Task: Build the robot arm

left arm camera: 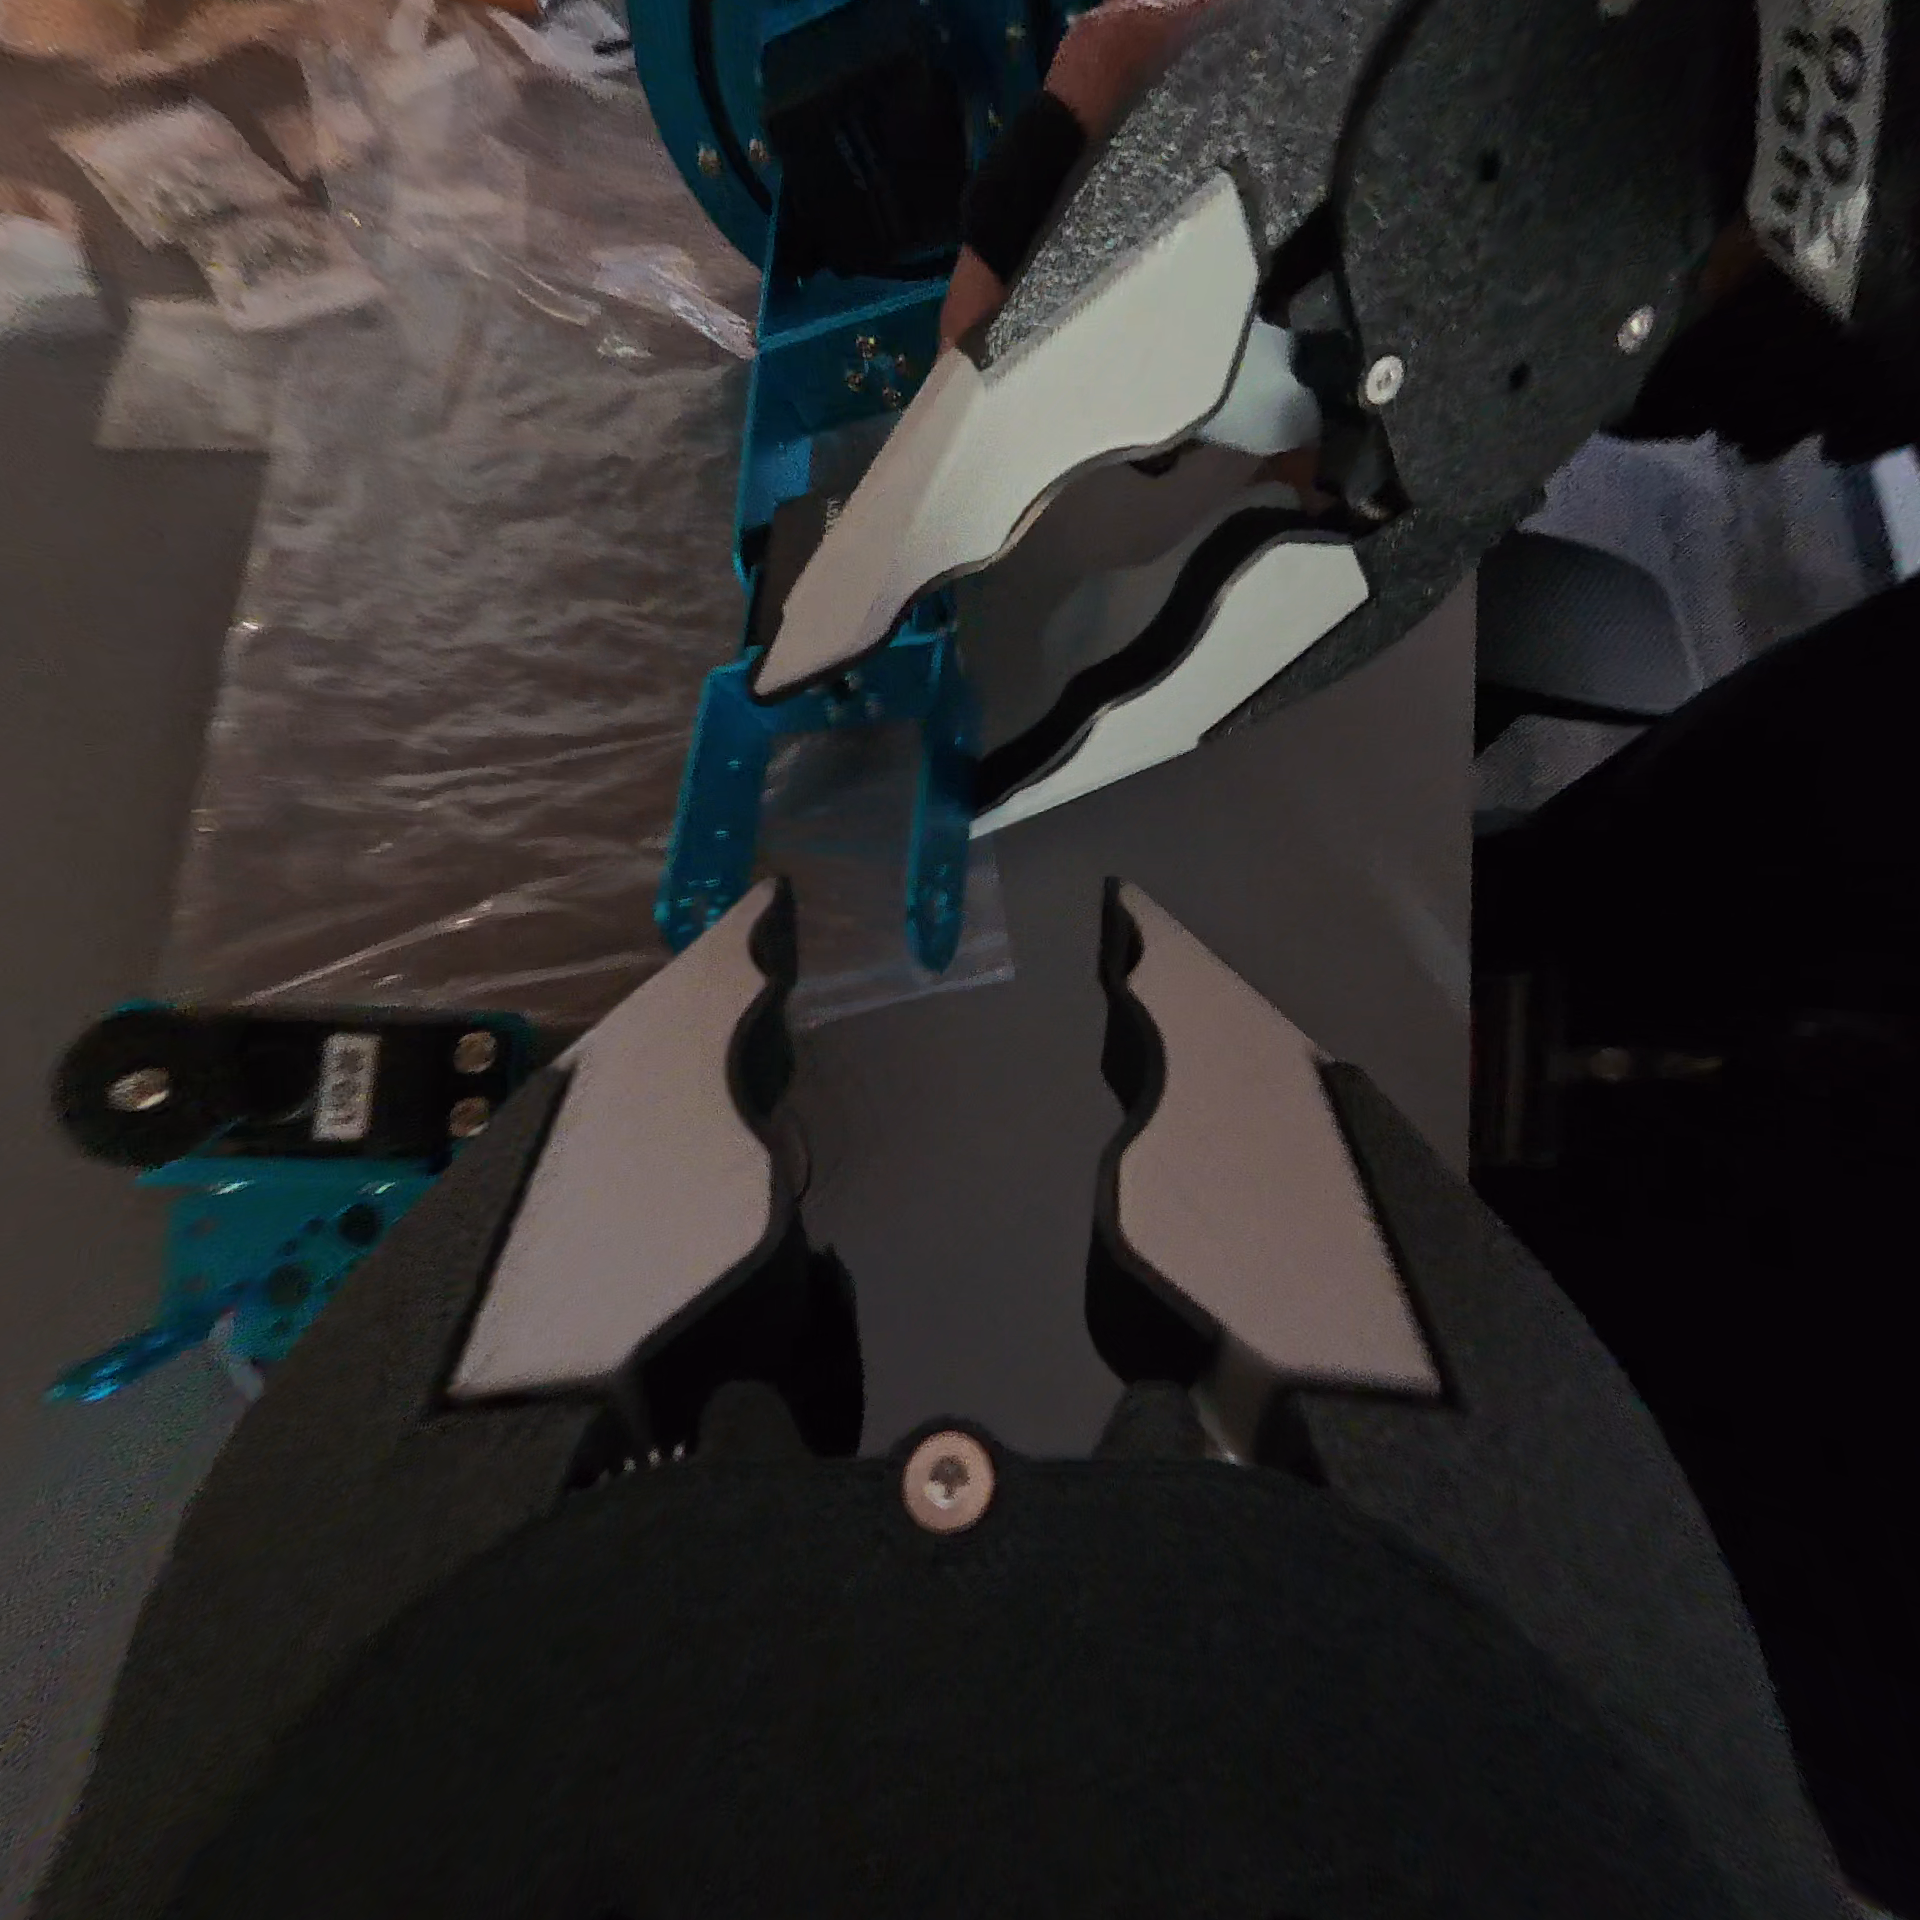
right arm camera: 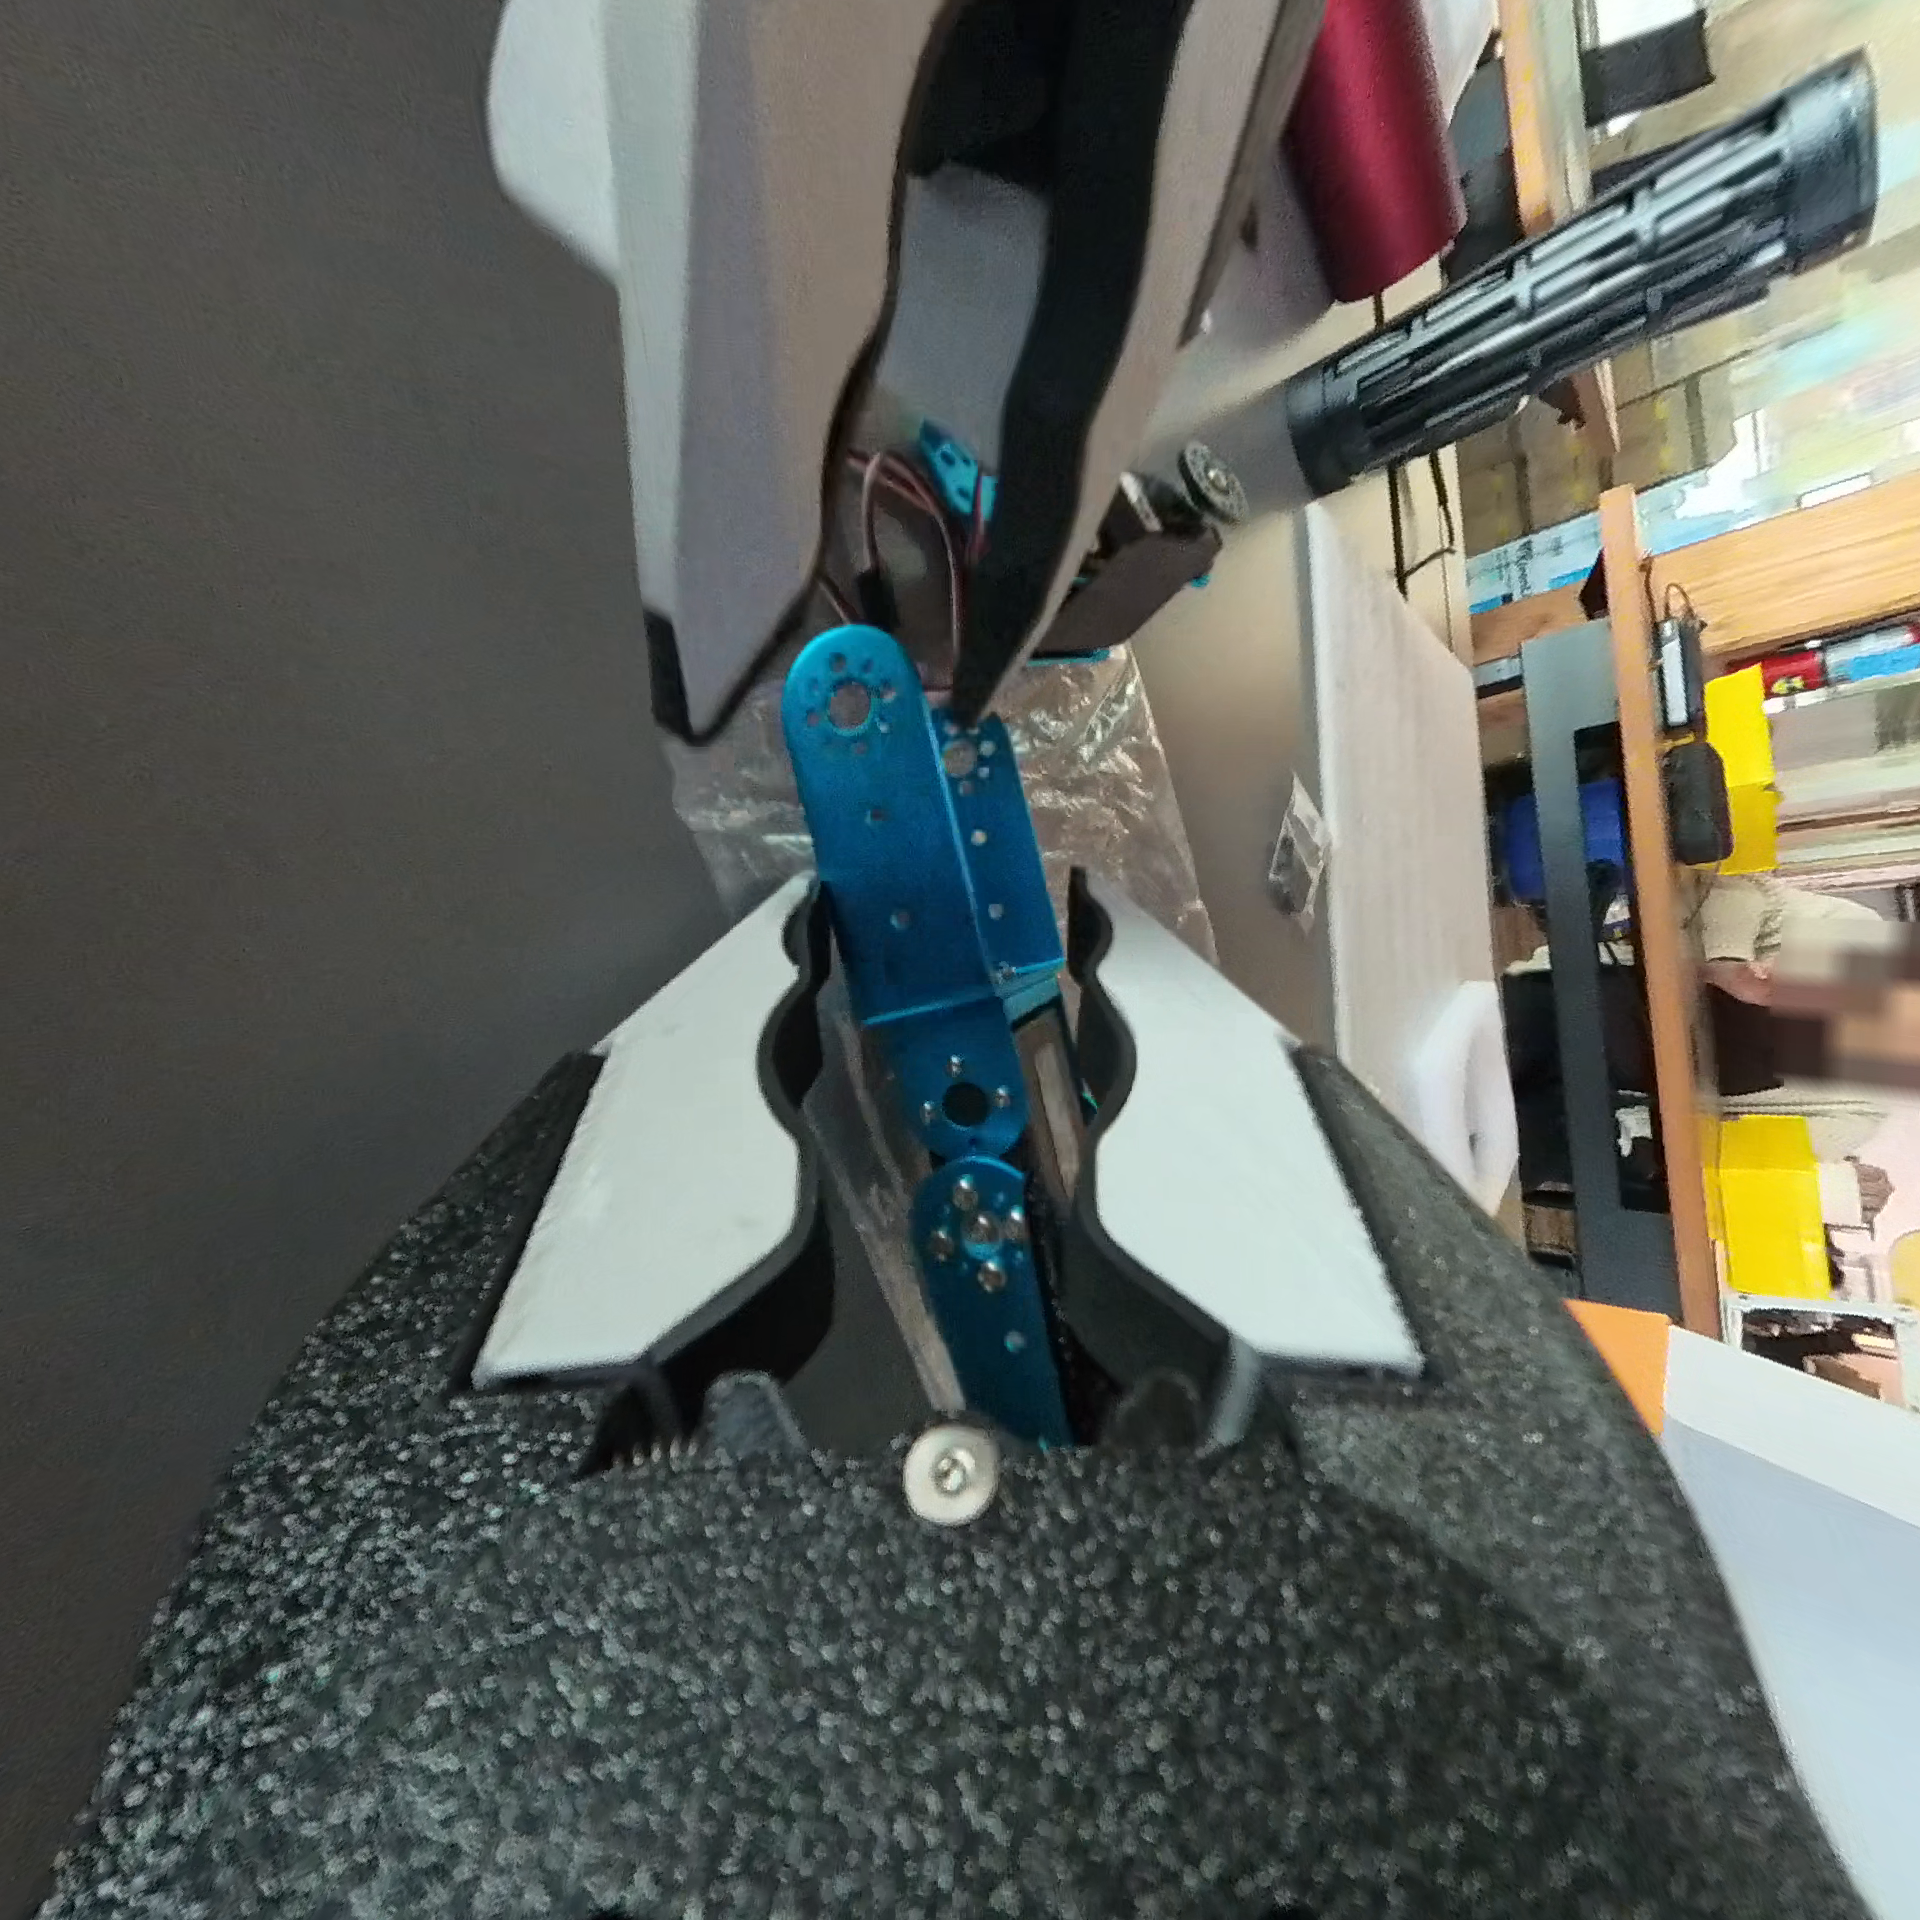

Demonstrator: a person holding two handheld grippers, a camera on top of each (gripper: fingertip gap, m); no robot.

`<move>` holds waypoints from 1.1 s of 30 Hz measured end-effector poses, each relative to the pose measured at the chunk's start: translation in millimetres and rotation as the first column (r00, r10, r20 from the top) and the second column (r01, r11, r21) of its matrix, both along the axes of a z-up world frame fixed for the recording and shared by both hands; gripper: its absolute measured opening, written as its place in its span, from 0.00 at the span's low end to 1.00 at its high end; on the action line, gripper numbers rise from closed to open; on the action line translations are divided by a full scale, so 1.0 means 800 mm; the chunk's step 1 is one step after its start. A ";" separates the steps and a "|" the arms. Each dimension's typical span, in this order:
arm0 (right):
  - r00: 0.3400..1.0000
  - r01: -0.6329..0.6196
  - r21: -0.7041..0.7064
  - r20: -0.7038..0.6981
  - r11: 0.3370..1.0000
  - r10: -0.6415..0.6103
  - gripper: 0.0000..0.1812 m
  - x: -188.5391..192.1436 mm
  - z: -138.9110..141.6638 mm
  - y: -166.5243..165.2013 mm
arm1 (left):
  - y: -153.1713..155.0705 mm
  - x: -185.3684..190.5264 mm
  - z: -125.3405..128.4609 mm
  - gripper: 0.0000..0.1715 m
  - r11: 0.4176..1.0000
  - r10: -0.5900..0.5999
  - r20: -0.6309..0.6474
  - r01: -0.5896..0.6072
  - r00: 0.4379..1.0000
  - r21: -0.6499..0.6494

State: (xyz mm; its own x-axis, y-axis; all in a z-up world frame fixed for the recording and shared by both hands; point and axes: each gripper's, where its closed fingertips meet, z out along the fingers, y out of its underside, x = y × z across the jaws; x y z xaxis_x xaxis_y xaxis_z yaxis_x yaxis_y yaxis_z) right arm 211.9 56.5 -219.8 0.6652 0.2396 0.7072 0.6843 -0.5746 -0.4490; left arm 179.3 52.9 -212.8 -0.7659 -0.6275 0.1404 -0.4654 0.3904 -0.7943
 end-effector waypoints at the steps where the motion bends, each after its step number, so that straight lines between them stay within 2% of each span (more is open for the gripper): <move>1: 1.000 0.003 0.002 0.016 1.000 -0.003 0.24 0.003 0.001 -0.001 | -0.007 0.002 -0.005 0.30 1.000 -0.005 -0.037 0.005 0.999 -0.012; 3: 1.000 -0.001 0.000 0.021 1.000 0.001 0.24 0.003 0.002 -0.004 | -0.014 0.007 -0.014 0.17 1.000 -0.014 -0.082 0.013 0.997 -0.013; 4: 1.000 -0.004 -0.004 0.010 1.000 0.004 0.24 0.001 0.002 -0.006 | -0.015 0.010 -0.016 0.05 1.000 -0.013 -0.100 0.011 0.995 -0.013; 6: 0.999 0.022 -0.012 0.031 1.000 -0.021 0.23 0.002 0.005 -0.018 | -0.023 0.005 -0.006 0.02 0.997 -0.046 -0.145 0.038 0.988 -0.063; 7: 0.994 0.047 -0.008 0.098 0.999 -0.046 0.20 0.007 0.011 -0.029 | -0.026 0.004 0.006 0.01 0.995 -0.055 -0.151 0.042 0.987 -0.093; 10: 0.908 0.149 0.029 0.391 0.988 -0.148 0.17 0.039 0.041 -0.069 | -0.031 0.011 0.049 0.01 0.994 -0.065 -0.138 0.051 0.988 -0.100; 12: 0.851 0.234 0.039 0.475 0.971 -0.224 0.14 0.070 0.058 -0.092 | -0.041 0.015 0.079 0.01 0.992 -0.103 -0.138 0.091 0.985 -0.089; 16: 0.848 0.325 0.037 0.431 0.945 -0.308 0.13 0.105 0.089 -0.114 | -0.065 0.044 0.137 0.03 0.990 -0.134 -0.166 0.124 0.977 -0.072; 19: 0.872 0.349 0.055 0.348 0.936 -0.345 0.12 0.125 0.117 -0.130 | -0.089 0.069 0.187 0.08 0.983 -0.169 -0.117 0.158 0.979 -0.097; 22: 0.895 0.347 0.112 0.256 0.931 -0.364 0.12 0.145 0.138 -0.143 | -0.099 0.095 0.261 0.19 0.967 -0.135 0.097 0.152 0.986 -0.203; 24: 0.908 0.360 0.156 0.168 0.920 -0.384 0.11 0.160 0.151 -0.156 | -0.083 0.108 0.307 0.25 0.945 -0.032 0.250 0.111 0.968 -0.308; 25: 0.912 0.369 0.172 0.122 0.914 -0.391 0.11 0.168 0.157 -0.162 | -0.068 0.119 0.319 0.27 0.941 0.050 0.315 0.061 0.948 -0.333; 27: 0.917 0.389 0.182 0.020 0.903 -0.399 0.10 0.182 0.167 -0.172 | -0.042 0.136 0.319 0.29 0.927 0.171 0.387 -0.015 0.906 -0.375; 28: 0.917 0.396 0.180 -0.027 0.900 -0.398 0.10 0.187 0.171 -0.175 | -0.039 0.142 0.308 0.32 0.919 0.182 0.385 -0.017 0.905 -0.394; 31: 0.923 0.381 0.163 -0.134 0.910 -0.362 0.09 0.188 0.187 -0.171 | -0.062 0.152 0.246 0.36 0.928 0.070 0.287 0.043 0.955 -0.371; 33: 0.924 0.372 0.157 -0.158 0.915 -0.349 0.09 0.183 0.203 -0.163 | -0.080 0.157 0.215 0.38 0.940 0.017 0.285 0.082 0.958 -0.330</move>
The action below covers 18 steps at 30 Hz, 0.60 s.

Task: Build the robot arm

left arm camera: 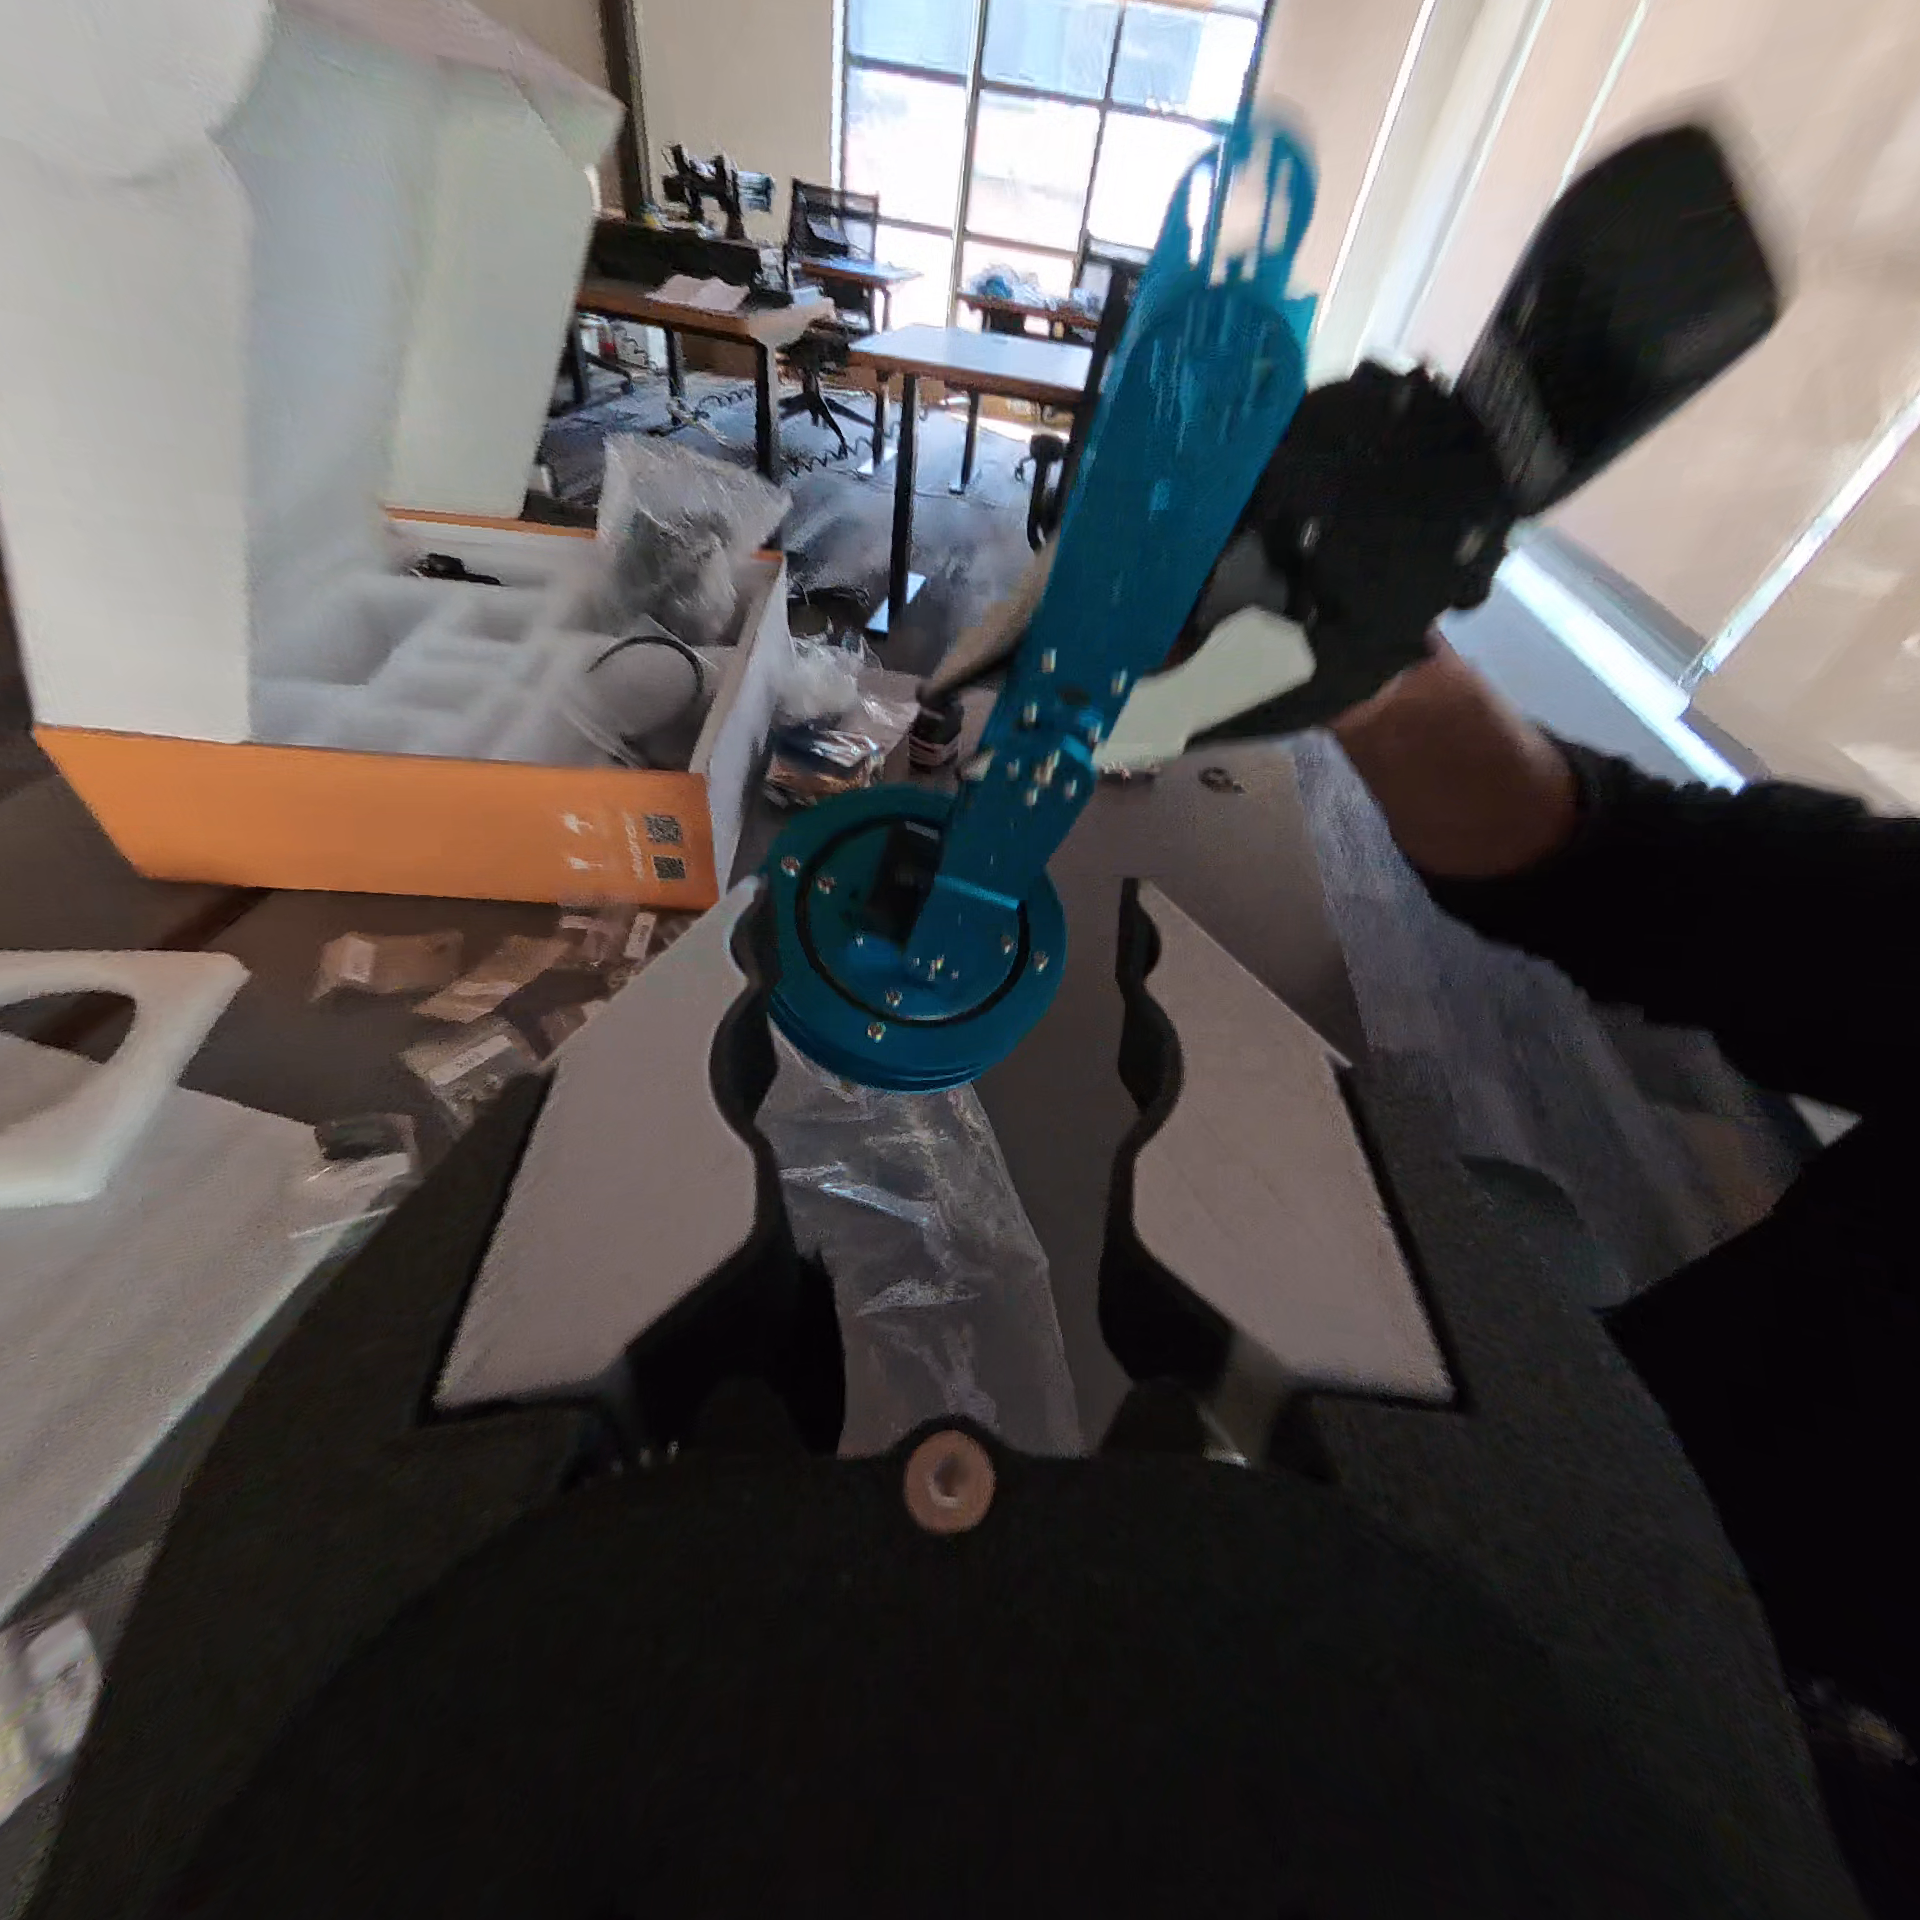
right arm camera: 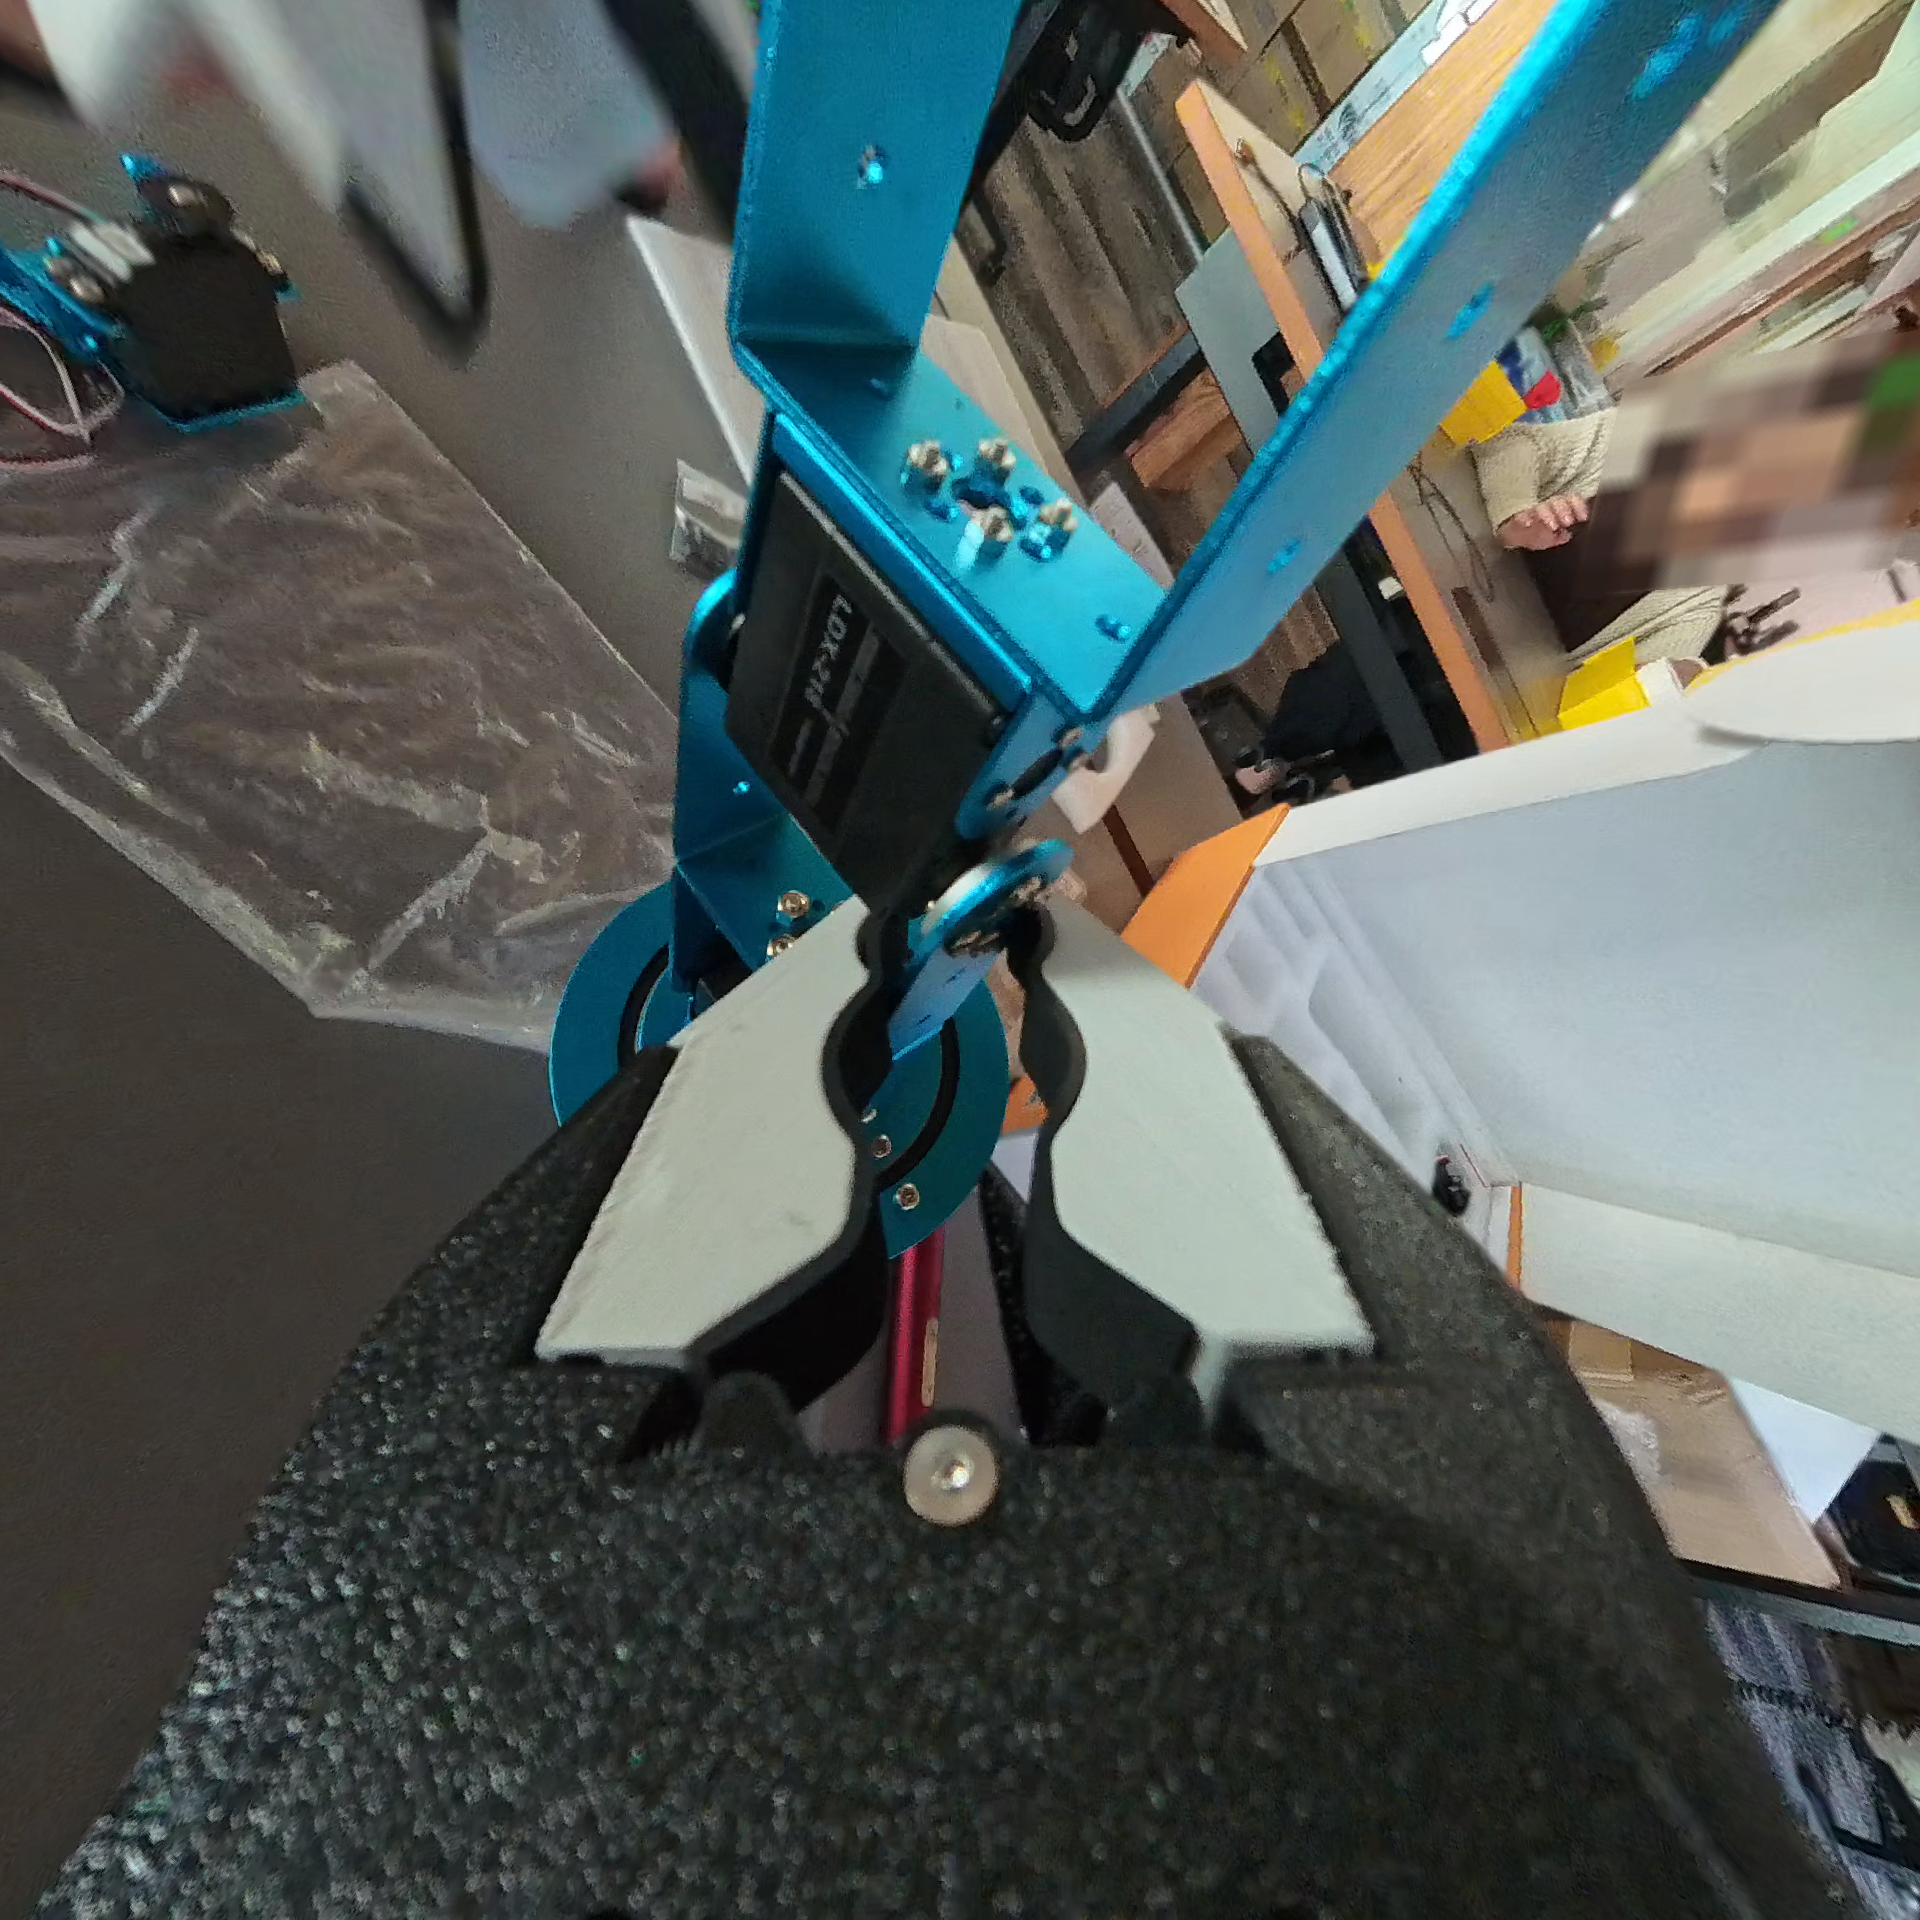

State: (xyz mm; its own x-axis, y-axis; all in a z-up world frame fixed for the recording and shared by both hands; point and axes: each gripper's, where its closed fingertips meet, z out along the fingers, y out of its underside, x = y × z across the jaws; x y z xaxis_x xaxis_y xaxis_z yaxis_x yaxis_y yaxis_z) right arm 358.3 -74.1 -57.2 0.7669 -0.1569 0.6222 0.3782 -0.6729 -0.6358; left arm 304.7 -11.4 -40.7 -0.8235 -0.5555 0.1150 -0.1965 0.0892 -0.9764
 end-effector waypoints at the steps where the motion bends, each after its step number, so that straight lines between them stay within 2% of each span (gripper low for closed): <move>1: 1.000 -0.002 0.000 -0.001 1.000 0.002 0.09 -0.004 0.009 0.004 | -0.010 -0.001 -0.010 0.39 0.999 -0.026 0.010 0.025 1.000 0.021; 3: 1.000 -0.005 0.003 0.005 1.000 0.005 0.09 -0.012 0.030 0.014 | -0.027 -0.006 -0.015 0.41 0.997 -0.067 0.038 0.065 0.997 0.042; 5: 1.000 -0.005 0.010 0.018 1.000 0.005 0.09 -0.022 0.054 0.025 | -0.035 -0.004 -0.002 0.39 0.998 -0.045 0.099 0.041 0.994 0.046; 7: 0.999 0.001 0.018 0.049 1.000 -0.002 0.09 -0.033 0.080 0.036 | -0.038 -0.004 0.021 0.34 0.999 -0.028 0.158 0.024 0.987 0.031; 9: 0.999 -0.008 0.031 0.053 1.000 0.006 0.09 -0.047 0.101 0.051 | -0.033 -0.001 0.048 0.23 1.000 0.026 0.210 -0.029 0.977 0.009; 10: 0.999 -0.015 0.035 0.050 0.999 0.013 0.09 -0.054 0.109 0.060 | -0.030 -0.004 0.057 0.24 1.000 0.026 0.221 -0.029 0.975 0.010; 11: 0.999 -0.012 0.044 0.032 0.999 0.011 0.09 -0.058 0.113 0.069 | -0.028 -0.009 0.062 0.20 1.000 0.014 0.215 -0.019 0.976 0.024; 14: 0.998 0.008 0.053 -0.070 0.999 -0.004 0.09 -0.059 0.097 0.090 | -0.008 -0.014 0.047 0.16 0.988 0.052 0.186 -0.077 0.981 0.132; 18: 0.975 0.028 0.070 -0.223 0.997 -0.012 0.08 -0.052 0.033 0.114 | 0.015 -0.013 -0.013 0.15 0.968 0.062 0.076 -0.079 0.995 0.239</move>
